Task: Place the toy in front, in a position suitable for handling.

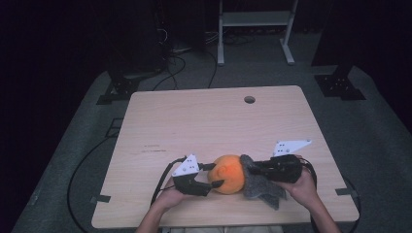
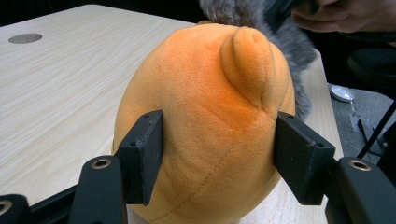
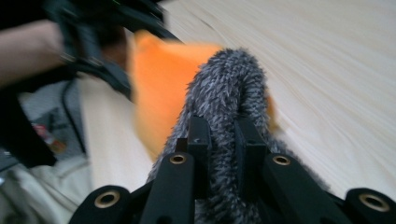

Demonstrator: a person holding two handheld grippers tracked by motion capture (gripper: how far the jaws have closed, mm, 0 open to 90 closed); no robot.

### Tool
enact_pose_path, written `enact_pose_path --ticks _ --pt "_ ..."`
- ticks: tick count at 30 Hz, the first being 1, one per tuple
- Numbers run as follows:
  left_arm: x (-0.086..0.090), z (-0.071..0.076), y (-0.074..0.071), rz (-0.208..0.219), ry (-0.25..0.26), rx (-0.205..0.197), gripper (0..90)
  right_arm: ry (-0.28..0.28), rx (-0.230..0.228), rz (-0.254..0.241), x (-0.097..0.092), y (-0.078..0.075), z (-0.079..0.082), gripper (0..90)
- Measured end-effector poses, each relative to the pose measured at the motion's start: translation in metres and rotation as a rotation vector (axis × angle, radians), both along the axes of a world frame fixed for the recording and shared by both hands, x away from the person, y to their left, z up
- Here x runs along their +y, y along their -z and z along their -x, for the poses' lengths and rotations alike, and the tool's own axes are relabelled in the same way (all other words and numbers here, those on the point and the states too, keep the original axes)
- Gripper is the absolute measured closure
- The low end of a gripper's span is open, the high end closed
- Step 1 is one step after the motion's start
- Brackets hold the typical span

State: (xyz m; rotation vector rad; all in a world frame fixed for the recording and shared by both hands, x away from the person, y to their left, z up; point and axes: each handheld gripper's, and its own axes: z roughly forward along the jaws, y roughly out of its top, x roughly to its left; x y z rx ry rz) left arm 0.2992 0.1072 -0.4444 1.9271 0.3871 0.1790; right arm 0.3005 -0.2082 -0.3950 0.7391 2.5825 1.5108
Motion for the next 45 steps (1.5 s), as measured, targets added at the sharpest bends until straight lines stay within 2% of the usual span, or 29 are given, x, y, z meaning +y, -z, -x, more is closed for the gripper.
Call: enact_pose_path --ticks 1,3,5,6,9,10,11,15,16,18,19,21,23,26,29,30,32,35,37,38,41,43,45 --pt "0.001 0.0 0.0 -0.002 0.001 0.0 36.9 -0.021 -0.003 -0.003 0.004 -0.001 0.001 78.7" --pt "0.002 -0.001 -0.001 -0.01 0.001 -0.001 36.4 -0.042 -0.009 0.025 0.01 0.002 0.002 78.4" --pt "0.003 0.0 -0.001 -0.008 -0.006 -0.002 36.4 -0.038 0.015 0.031 0.007 0.007 -0.001 78.4" --pt "0.003 0.0 -0.001 -0.009 -0.01 -0.003 36.5 -0.022 0.027 0.043 0.004 0.009 -0.004 78.3" --pt "0.004 -0.002 0.0 0.001 -0.012 0.009 36.6 0.077 0.054 0.116 -0.008 0.017 -0.012 78.1" --pt "0.005 -0.002 0.001 0.006 -0.013 0.013 36.6 0.091 0.06 0.112 -0.011 0.017 -0.013 78.4" --pt "0.005 -0.002 0.001 0.006 -0.016 0.015 36.7 0.087 0.067 0.077 -0.012 0.016 -0.012 78.5" --pt "0.006 -0.003 0.001 0.008 -0.022 0.014 36.6 -0.012 0.055 -0.069 -0.006 0.003 -0.005 78.3" --pt "0.006 -0.003 0.001 0.012 -0.027 0.019 36.6 -0.027 0.046 -0.061 -0.002 0.002 -0.004 78.2" --pt "0.008 -0.005 0.001 0.027 -0.048 0.032 36.6 -0.025 0.033 0.023 0.004 0.006 -0.004 78.0" --pt "0.009 -0.006 0.001 0.032 -0.057 0.039 36.6 -0.011 0.043 0.043 0.005 0.01 -0.005 78.0" --pt "0.009 -0.006 0.001 0.041 -0.067 0.047 36.6 0.011 0.084 0.017 0.0 0.013 -0.008 78.1" --pt "0.007 -0.006 0.0 0.043 -0.063 0.051 35.0 0.02 0.075 0.009 0.001 0.011 -0.007 78.2" --pt "0.004 -0.005 -0.003 0.031 -0.053 0.048 26.8 -0.015 0.063 0.009 0.014 0.011 0.0 78.2" --pt "0.006 -0.005 -0.001 0.034 -0.05 0.048 32.0 -0.024 0.036 0.023 0.018 0.009 0.003 78.2" --pt "0.007 -0.005 -0.001 0.031 -0.052 0.052 34.2 -0.02 0.044 0.015 0.017 0.01 0.002 78.3" --pt "0.008 -0.007 -0.001 0.036 -0.057 0.059 36.4 0.001 0.061 0.018 0.011 0.013 -0.003 78.6" --pt "0.008 -0.007 -0.001 0.036 -0.054 0.058 37.0 0.053 0.086 0.051 0.0 0.02 -0.01 78.6" --pt "0.008 -0.006 0.0 0.034 -0.043 0.065 37.0 0.086 0.084 0.071 -0.006 0.02 -0.011 78.7" --pt "0.007 -0.006 0.001 0.031 -0.033 0.063 37.0 0.085 0.083 0.045 -0.007 0.018 -0.011 78.7" --pt "0.003 -0.002 0.001 0.005 0.0 0.036 37.1 0.077 0.041 -0.004 -0.004 0.005 -0.009 78.7" --pt "0.003 -0.002 0.0 -0.002 -0.001 0.033 37.2 0.073 0.028 0.0 0.001 0.004 -0.009 78.6" --pt "0.005 -0.003 0.001 0.001 0.001 0.034 37.4 0.064 0.049 -0.003 0.0 0.01 -0.011 78.6"
